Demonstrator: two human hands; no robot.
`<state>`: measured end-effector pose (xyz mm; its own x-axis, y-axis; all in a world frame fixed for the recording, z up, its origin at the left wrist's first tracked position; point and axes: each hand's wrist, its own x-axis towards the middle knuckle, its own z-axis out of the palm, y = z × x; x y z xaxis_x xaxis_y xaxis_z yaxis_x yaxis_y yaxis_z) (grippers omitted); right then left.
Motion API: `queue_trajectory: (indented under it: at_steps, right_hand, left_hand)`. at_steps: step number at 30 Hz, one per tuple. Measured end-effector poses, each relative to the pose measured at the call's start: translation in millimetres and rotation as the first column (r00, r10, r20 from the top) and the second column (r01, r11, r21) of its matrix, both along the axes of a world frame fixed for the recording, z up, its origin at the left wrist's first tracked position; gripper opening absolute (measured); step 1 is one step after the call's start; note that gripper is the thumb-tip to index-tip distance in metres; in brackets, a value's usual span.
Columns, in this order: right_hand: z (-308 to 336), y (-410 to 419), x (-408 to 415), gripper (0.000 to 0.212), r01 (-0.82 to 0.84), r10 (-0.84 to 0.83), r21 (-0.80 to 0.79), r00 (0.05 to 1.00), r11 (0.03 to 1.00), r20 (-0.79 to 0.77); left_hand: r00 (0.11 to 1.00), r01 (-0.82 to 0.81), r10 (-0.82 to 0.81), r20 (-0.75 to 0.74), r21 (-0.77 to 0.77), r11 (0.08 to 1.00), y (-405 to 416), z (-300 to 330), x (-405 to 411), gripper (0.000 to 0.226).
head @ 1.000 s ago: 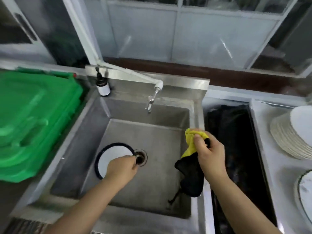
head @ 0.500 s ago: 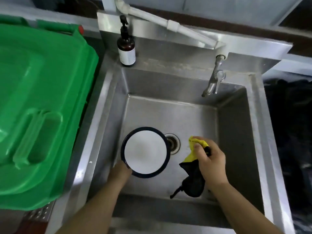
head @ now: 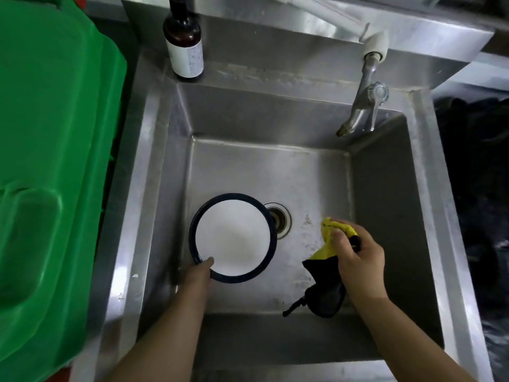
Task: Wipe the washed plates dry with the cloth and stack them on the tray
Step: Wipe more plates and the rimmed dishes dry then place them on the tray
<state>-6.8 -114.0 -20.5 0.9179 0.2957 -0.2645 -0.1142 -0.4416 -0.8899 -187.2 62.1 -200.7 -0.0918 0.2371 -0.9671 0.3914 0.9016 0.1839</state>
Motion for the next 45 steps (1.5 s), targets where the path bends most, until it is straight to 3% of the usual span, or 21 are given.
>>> queue_trajectory:
  at_steps: [6, 13, 19, 26, 33, 39, 45]
  right_hand:
    - [2.3, -4.2, -0.9, 0.022, 0.007, -0.007, -0.014, 1.0, 1.0, 0.029]
    - [19.4, -13.6, -1.0, 0.023, 0.031, -0.03, -0.01, 0.997, 0.999, 0.071]
    - [39.9, -21.5, 5.2, 0.021, 0.043, -0.046, 0.03, 0.996, 0.999, 0.082]
    - [66.9, -25.5, 15.3, 0.02, -0.001, -0.01, 0.103, 0.994, 0.995, 0.109]
    - [103.9, -32.0, 27.2, 0.024, -0.102, 0.061, 0.191, 0.976, 0.976, 0.209]
    - [147.8, -40.4, 43.0, 0.022, -0.221, 0.123, 0.279, 0.936, 0.934, 0.331]
    - [213.9, -42.6, 52.3, 0.021, -0.377, 0.192, 0.385, 0.877, 0.842, 0.44]
  left_hand:
    - [1.0, -0.027, 0.024, 0.019, 0.207, 0.978, -10.2, 9.8, 23.1, 0.04]
    - [0.984, 0.175, -0.164, -0.063, 0.463, 0.869, -7.2, 44.7, 36.2, 0.035]
    - [0.883, 0.437, -0.416, -0.219, 0.706, 0.557, 5.0, 102.4, 40.7, 0.024]
    - [0.763, 0.495, -0.543, -0.351, 0.857, 0.141, 17.6, 197.2, 50.3, 0.018]
    - [0.789, 0.3, -0.506, -0.349, 0.937, -0.18, 11.6, 296.8, 57.5, 0.014]
    - [0.853, 0.139, -0.395, -0.34, 0.879, -0.457, -10.5, 387.5, 59.5, 0.017]
    - [0.906, -0.044, -0.379, -0.187, 0.85, -0.525, -47.2, 462.5, 61.5, 0.035]
